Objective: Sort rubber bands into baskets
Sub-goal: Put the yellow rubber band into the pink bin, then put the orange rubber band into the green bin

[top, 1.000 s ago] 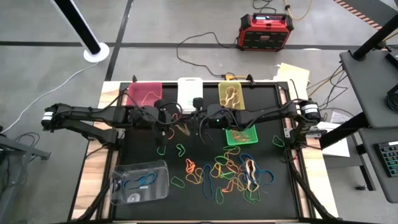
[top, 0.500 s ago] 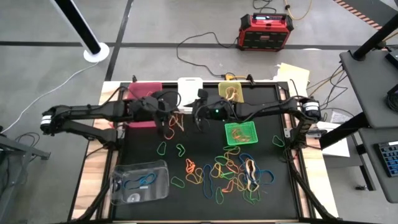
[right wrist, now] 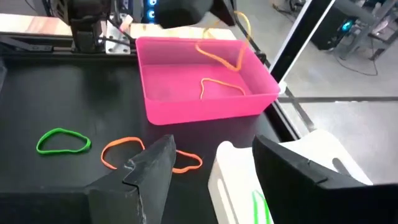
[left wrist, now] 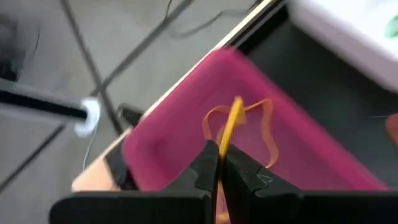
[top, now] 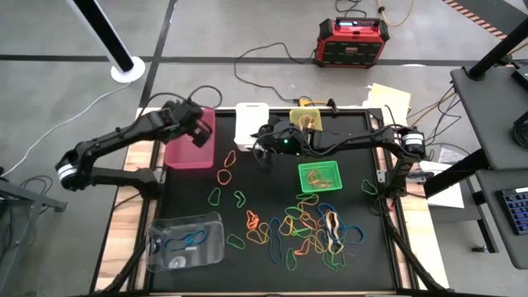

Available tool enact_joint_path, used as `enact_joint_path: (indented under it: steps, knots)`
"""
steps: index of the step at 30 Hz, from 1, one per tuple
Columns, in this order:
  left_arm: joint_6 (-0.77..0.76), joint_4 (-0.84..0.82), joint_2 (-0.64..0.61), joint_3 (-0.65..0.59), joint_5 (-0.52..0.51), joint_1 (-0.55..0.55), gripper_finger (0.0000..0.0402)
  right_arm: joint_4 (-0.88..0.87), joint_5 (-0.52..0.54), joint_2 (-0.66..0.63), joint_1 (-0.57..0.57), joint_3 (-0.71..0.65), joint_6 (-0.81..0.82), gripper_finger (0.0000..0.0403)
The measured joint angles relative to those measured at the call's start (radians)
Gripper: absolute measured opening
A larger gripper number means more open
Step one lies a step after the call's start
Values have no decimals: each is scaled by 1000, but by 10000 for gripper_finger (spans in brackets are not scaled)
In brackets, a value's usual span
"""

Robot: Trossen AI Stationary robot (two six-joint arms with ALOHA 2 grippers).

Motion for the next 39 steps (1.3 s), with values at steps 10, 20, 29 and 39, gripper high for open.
enact_joint_path:
  steps: [10, 20, 29, 39]
  knots:
    - [-19, -17, 161, 0, 5, 105, 14, -15, 0, 0, 0, -12, 42, 210]
    - [0, -22, 241, -2, 2, 104, 89, -101, 0, 0, 0, -12, 67, 210]
    - [78, 4, 115, -2, 265, 38, 117, -104, -12, 1, 17, -12, 75, 210]
    - [243, 182, -29, -2, 737, -206, 117, -176, -268, 1, 124, -12, 57, 210]
